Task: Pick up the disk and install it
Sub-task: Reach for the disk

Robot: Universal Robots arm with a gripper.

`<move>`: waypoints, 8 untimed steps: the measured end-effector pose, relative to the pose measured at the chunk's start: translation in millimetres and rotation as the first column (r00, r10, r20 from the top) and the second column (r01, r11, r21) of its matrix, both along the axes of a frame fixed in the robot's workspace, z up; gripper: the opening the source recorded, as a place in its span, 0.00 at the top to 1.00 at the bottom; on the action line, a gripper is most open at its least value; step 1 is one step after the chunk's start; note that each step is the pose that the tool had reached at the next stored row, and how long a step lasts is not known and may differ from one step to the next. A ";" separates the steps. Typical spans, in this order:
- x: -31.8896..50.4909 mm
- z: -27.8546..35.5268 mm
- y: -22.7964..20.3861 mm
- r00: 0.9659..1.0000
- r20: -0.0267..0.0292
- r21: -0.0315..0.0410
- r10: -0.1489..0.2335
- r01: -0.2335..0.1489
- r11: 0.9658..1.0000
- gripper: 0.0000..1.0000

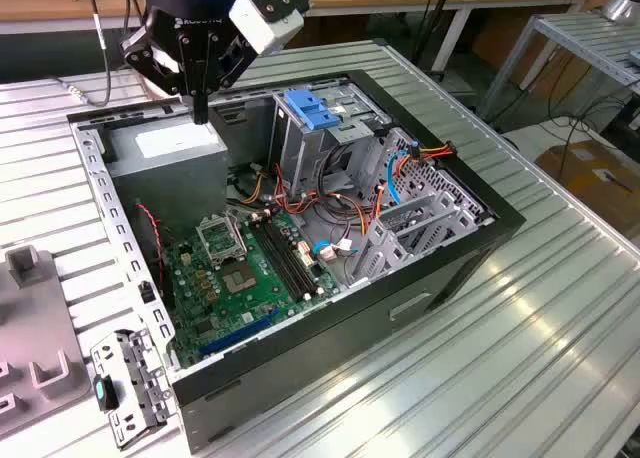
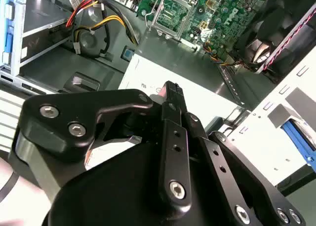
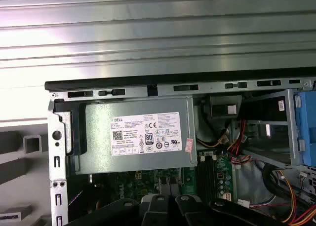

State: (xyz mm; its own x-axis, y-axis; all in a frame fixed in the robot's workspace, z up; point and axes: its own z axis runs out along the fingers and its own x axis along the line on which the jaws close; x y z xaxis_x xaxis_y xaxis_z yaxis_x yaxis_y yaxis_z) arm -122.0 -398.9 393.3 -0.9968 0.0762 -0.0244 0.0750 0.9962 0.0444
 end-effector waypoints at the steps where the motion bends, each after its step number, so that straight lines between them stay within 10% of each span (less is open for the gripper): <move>1: 0.0 0.0 0.0 1.000 0.000 0.000 0.000 0.000 1.000 0.89; 8: -4.3 0.0 0.0 1.000 0.000 0.000 0.000 0.000 1.000 0.89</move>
